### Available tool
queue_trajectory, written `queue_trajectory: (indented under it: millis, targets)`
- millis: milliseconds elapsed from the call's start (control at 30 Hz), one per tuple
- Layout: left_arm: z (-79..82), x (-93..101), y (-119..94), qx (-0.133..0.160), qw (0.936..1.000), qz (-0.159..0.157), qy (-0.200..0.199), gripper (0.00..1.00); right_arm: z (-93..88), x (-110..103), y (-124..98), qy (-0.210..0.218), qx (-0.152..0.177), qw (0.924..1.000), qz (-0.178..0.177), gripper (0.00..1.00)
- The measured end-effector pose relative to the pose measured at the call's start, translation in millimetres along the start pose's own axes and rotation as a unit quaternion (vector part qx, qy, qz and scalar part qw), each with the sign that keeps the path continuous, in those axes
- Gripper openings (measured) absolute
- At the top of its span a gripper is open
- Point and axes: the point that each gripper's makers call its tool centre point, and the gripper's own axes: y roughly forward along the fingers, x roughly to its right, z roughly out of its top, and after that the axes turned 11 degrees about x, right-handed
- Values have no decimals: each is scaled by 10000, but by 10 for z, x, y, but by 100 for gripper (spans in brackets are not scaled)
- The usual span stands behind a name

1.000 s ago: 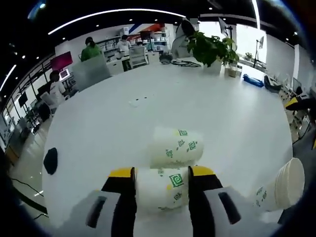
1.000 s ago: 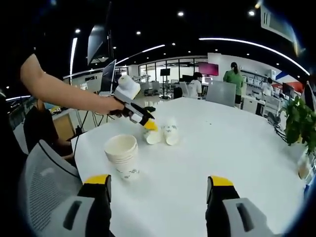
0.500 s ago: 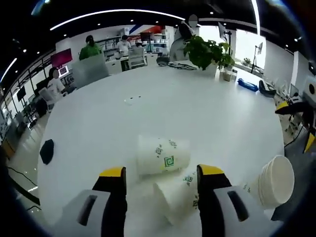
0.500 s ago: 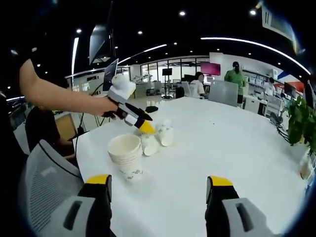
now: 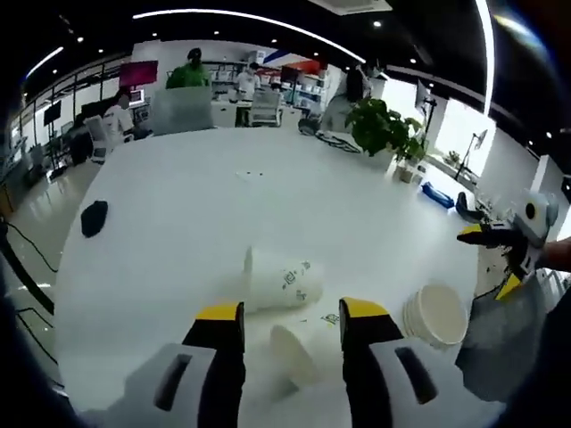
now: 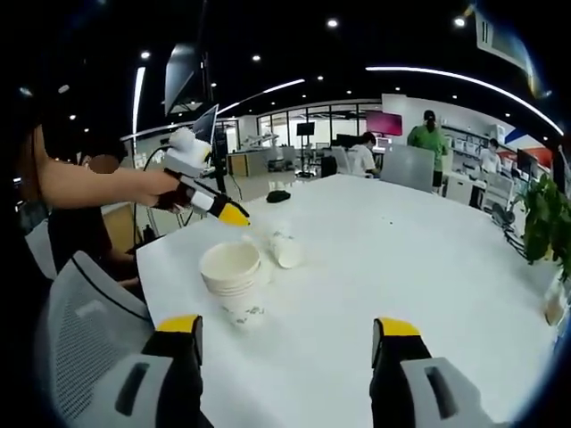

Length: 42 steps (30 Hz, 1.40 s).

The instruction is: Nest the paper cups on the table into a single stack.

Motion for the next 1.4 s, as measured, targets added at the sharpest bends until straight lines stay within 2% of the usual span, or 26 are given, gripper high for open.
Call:
queue_trajectory:
  millis: [167, 233, 333, 500, 533, 600, 700, 800, 933, 1167, 1400]
  targets:
    - [-218, 86, -152, -251, 9995, -151, -122, 32, 14, -27, 21, -26, 9, 10000, 45, 77]
    - [-322, 92, -163, -359, 9988, -237, -213, 31, 10, -37, 25, -28, 1, 10000, 62, 77]
    - [-451, 213, -195, -491, 9971, -420, -402, 25, 2, -49, 25, -39, -7, 10000, 76, 77]
    - [-641, 259, -182, -694, 9952, -491, -476, 22, -30, -64, 12, -57, -65, 9999, 94, 76]
    - [-659, 286, -182, -676, 9945, -550, -588, 20, -36, -64, 9, -65, -76, 9999, 93, 75]
    - [-662, 329, -175, -601, 9916, -663, -929, 15, -51, -60, -1, -77, -109, 9999, 84, 75]
    - [-657, 329, -184, -496, 9911, -688, -1027, 7, -69, -53, -15, -91, -142, 9998, 74, 74]
    - [-630, 347, -201, -410, 9885, -767, -1237, 5, -77, -48, -26, -101, -159, 9998, 70, 74]
    - [-580, 382, -239, -369, 9878, -900, -1220, 0, -69, -49, -25, -101, -156, 9998, 71, 74]
    - [-490, 448, -305, -399, 9880, -1001, -1110, 0, 4, -100, 10, -66, -30, 9999, 117, 75]
    - [-275, 592, -375, -346, 9891, -1162, -841, 0, 4, -152, 37, -74, -35, 9998, 178, 75]
